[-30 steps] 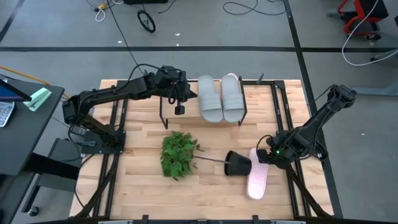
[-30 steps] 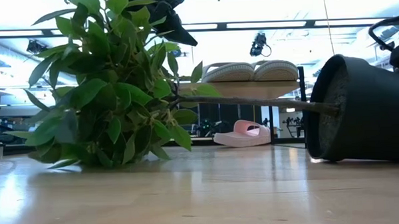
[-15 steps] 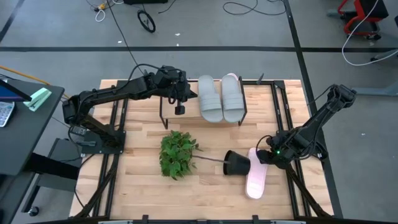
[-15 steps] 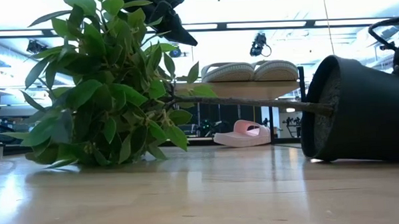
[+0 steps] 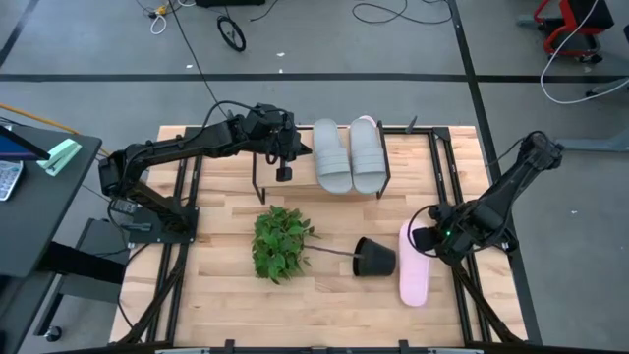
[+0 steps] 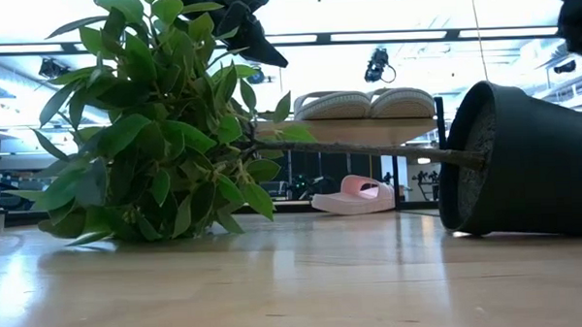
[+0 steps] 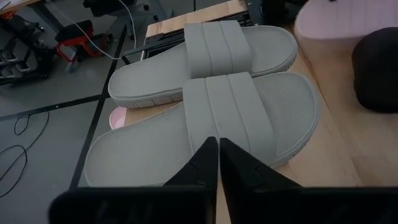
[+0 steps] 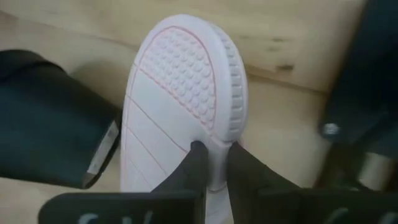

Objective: Pick and place slides into the shelf
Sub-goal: Put the bottom pink slide on the shelf

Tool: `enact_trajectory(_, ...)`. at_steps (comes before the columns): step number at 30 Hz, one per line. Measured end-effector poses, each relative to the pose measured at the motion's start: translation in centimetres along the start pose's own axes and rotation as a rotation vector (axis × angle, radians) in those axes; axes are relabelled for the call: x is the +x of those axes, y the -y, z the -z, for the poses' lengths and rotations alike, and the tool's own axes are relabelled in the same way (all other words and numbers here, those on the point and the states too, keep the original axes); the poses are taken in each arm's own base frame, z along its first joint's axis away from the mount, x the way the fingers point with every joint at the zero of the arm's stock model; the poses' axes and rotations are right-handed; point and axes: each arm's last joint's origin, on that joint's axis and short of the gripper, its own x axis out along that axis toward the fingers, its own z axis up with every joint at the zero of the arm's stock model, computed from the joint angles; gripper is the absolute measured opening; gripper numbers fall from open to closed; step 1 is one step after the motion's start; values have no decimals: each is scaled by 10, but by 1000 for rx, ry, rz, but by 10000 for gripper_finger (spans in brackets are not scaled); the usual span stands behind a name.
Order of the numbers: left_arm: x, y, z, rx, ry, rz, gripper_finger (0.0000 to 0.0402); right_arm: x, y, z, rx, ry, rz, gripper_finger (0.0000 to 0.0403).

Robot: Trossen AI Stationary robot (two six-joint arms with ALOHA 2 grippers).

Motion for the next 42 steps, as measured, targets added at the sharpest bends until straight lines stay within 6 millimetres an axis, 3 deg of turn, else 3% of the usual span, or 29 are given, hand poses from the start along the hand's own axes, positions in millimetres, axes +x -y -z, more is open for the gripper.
enact_trajectory(9, 0, 0, 1, -1, -6, 1, 28, -56, -17, -7, -67, 127, 139, 37)
enact_trajectory(16, 0, 0, 1, -1, -5, 1, 18, -90, -38, -19, -145, 429, -154, 34)
enact_trajectory(27, -1, -2, 6, -12, -44, 10, 29, -125, -43, -39, -272, 632, -277, 34)
enact_trajectory(32, -1, -2, 6, -9, -39, 24, 18, -156, -47, -50, -347, 940, -357, 34)
enact_trajectory(37, -13, 0, -4, 15, 71, 114, 13, -177, -43, -56, -384, 1247, -389, 34)
enact_trajectory(42, -32, 1, -22, 76, 295, 229, 27, -183, -35, -55, -390, 1249, -453, 34)
